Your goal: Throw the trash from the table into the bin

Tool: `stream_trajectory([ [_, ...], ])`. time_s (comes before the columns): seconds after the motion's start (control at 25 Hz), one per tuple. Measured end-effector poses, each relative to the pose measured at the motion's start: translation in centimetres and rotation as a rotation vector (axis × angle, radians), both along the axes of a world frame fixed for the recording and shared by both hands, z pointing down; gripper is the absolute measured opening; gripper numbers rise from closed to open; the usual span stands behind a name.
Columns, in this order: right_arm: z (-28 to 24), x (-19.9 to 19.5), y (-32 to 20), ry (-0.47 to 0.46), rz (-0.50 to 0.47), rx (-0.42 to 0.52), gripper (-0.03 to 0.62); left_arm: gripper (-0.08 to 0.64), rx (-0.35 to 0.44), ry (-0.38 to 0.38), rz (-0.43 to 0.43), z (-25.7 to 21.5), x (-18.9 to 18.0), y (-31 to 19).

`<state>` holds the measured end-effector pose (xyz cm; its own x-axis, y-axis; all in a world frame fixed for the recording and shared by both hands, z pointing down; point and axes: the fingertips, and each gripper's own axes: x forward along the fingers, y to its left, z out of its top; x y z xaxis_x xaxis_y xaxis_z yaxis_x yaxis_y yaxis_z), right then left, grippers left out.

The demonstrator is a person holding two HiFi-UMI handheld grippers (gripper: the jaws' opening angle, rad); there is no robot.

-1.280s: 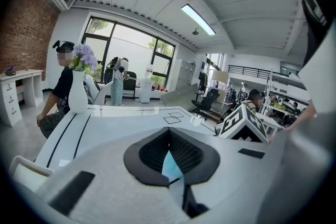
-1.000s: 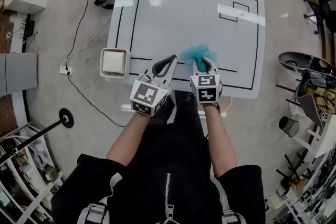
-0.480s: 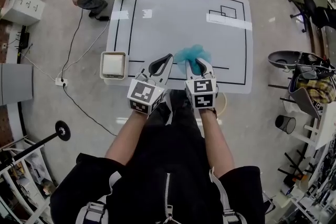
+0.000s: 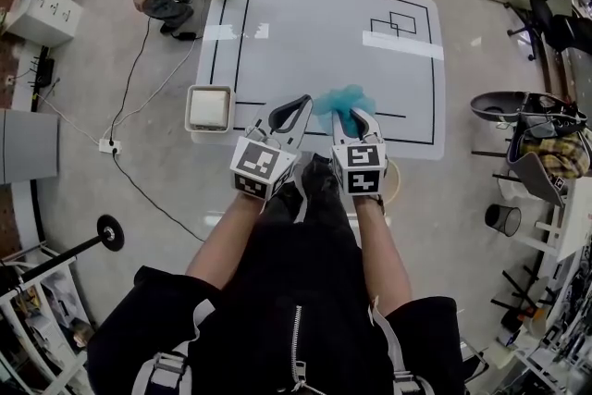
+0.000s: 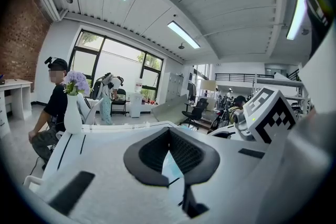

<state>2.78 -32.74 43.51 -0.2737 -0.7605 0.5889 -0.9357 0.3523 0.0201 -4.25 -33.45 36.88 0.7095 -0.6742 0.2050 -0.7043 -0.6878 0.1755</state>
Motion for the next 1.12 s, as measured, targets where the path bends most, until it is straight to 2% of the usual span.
stream_trajectory([
  [0.72,-0.7,2.2,2.7,-0.011,-0.042,0.002,0.063,0.008,-0.002,-0.009,-0.037,-0.6,2.3,2.8],
  [1.12,-2.0,5.6,7.9,-0.036,-0.068,0.022,0.063,0.007,0.019,-0.034,-0.059,-1.8,5.9,8.4],
])
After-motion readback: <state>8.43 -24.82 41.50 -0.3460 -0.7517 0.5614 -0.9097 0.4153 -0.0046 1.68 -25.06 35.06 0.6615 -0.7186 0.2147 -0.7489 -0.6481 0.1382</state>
